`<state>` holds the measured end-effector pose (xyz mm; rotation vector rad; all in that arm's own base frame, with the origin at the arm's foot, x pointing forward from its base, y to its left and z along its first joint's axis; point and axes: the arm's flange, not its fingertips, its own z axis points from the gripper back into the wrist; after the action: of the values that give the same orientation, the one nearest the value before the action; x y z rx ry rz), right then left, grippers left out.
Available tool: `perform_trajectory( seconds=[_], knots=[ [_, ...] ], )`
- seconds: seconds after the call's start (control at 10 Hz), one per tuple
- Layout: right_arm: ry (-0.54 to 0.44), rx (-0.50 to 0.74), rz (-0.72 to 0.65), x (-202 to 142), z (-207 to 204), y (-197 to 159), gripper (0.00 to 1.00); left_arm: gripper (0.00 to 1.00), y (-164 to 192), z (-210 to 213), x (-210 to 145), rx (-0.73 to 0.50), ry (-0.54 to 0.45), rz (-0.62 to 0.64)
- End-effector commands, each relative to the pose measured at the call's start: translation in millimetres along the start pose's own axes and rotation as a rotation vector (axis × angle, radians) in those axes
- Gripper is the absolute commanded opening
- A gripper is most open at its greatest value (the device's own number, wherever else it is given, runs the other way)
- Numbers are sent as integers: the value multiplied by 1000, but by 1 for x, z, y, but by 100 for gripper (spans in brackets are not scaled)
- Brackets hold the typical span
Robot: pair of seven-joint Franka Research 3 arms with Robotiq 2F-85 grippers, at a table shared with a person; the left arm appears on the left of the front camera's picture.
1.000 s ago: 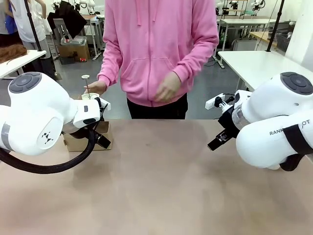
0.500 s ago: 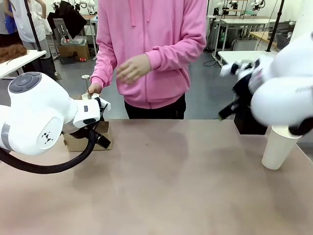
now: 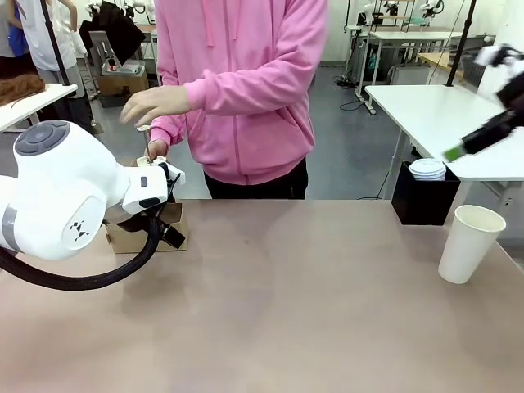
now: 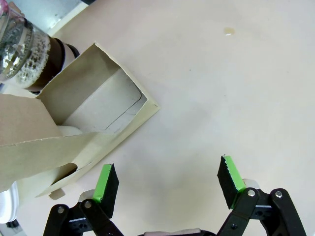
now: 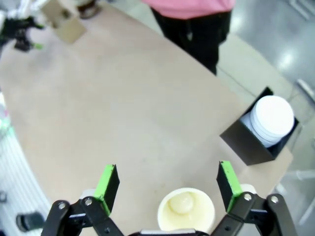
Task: Pour a drink into a cup and package it in a carrier.
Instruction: Pick up the 600 ml Paper Cup and place it in the middle top area of the table.
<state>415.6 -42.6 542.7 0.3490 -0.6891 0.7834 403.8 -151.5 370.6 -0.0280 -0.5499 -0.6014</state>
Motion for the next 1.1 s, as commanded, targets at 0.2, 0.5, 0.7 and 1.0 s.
perform_trajectory(
  seconds=[0.2, 0.5, 0.7, 1.0],
  knots=[
    [-224, 194, 141, -72, 6, -63, 100, 100, 0, 0, 0, 0, 0, 0],
    [-374, 242, 134, -129, -5, -94, 100, 100, 0, 0, 0, 0, 0, 0],
    [-353, 187, 140, -124, 8, -72, 100, 100, 0, 0, 0, 0, 0, 0],
    [-353, 187, 140, -124, 8, -72, 100, 100, 0, 0, 0, 0, 0, 0]
  ],
)
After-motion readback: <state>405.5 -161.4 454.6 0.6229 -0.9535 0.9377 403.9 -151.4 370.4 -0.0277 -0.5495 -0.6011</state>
